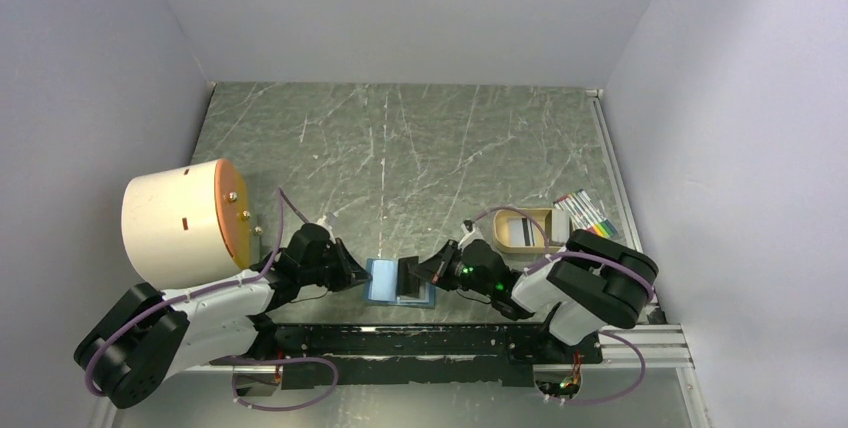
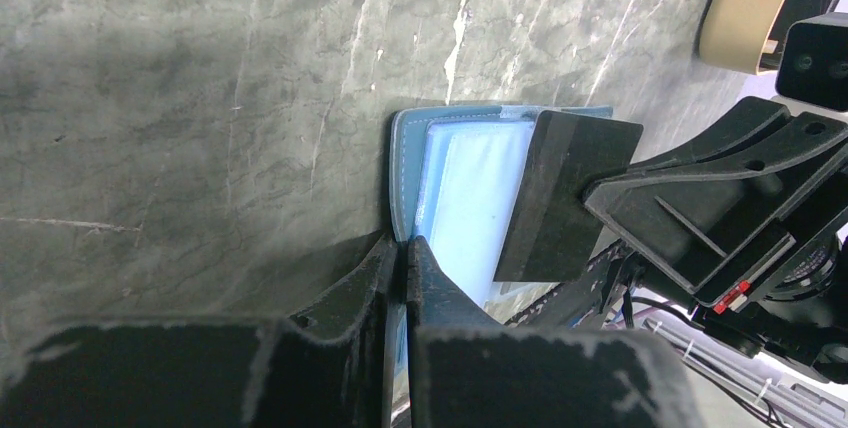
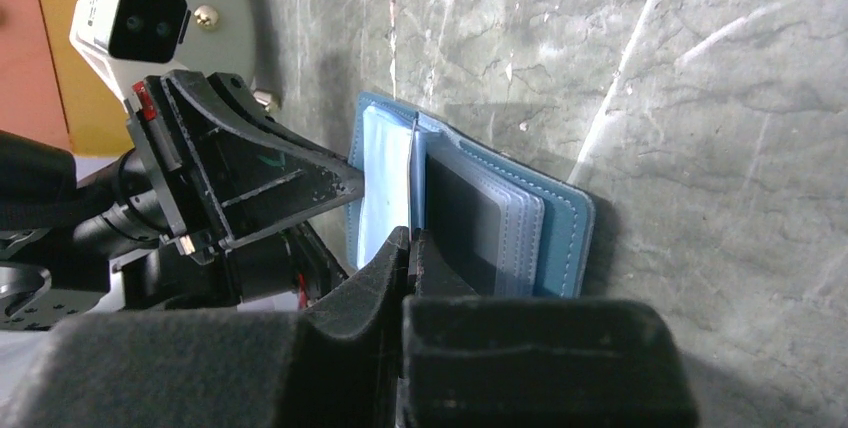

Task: Put the credit cards into the card holder
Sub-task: Insert the credit card into the card holder.

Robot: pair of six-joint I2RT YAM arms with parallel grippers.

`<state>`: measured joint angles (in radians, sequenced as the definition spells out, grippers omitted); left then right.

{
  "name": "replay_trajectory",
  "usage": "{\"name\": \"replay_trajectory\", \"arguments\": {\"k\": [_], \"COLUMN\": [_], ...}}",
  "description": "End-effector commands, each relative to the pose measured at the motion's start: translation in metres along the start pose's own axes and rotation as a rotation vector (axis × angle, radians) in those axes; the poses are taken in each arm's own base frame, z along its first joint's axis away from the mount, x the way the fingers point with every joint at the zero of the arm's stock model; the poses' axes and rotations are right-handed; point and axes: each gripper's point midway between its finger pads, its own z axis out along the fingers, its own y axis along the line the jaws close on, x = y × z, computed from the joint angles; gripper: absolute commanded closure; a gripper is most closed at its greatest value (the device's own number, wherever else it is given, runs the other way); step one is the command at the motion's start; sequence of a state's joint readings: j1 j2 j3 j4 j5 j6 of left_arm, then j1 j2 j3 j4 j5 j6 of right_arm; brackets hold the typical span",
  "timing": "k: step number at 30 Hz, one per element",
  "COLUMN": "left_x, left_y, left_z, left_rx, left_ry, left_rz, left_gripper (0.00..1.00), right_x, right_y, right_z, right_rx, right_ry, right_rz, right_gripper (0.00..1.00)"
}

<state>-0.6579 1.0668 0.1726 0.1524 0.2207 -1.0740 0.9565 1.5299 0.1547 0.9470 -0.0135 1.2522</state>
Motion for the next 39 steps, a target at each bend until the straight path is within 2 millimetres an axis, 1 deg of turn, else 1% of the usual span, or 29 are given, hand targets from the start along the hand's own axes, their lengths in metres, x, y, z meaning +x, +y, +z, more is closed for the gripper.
{"name": "replay_trajectory", "arguments": {"k": [1,12,20,29,32,36,39], "left_x": [-0.001,-0.001,-0.001,0.0,0.001,0.001,0.001], "left_y": [0.004,0.004,0.003,0.004,0.005,0.004,0.004], "left_z": [0.001,0.0,0.0,0.0,0.0,0.0,0.001], "left_rx": [-0.004,-0.004,-0.002,0.002,-0.003,-0.001,-0.002], "left_ry": [-0.008,-0.011,-0.012,-0.012,-0.011,-0.011,-0.006], "left_rz": [-0.005,-0.008,-0.01,-0.015,-0.015,-0.016,-0.015], "left_gripper": [0.91,0.91,0.91,0.91,0.91,0.91,0.91], "right_x": [0.005,0.008,0.018,0.027,0.023,0.026,0.027], "right_y": [0.011,0.0,-0.003,-0.002,0.005,-0.004,-0.003], "right_z": [-0.002,-0.003,-0.003,-0.001,-0.006,-0.003,-0.001], "right_rx": [-0.05,-0.031,-0.026,-0.061,-0.109,-0.056,-0.054], "right_ry": [0.015,0.016,0.05,0.077,0.053,0.069,0.074], "right_rz": [0.029,0.05,0.065,0.106,0.124,0.113,0.11], "right_gripper": [1.0,1.0,1.0,1.0,1.0,1.0,0.99]}}
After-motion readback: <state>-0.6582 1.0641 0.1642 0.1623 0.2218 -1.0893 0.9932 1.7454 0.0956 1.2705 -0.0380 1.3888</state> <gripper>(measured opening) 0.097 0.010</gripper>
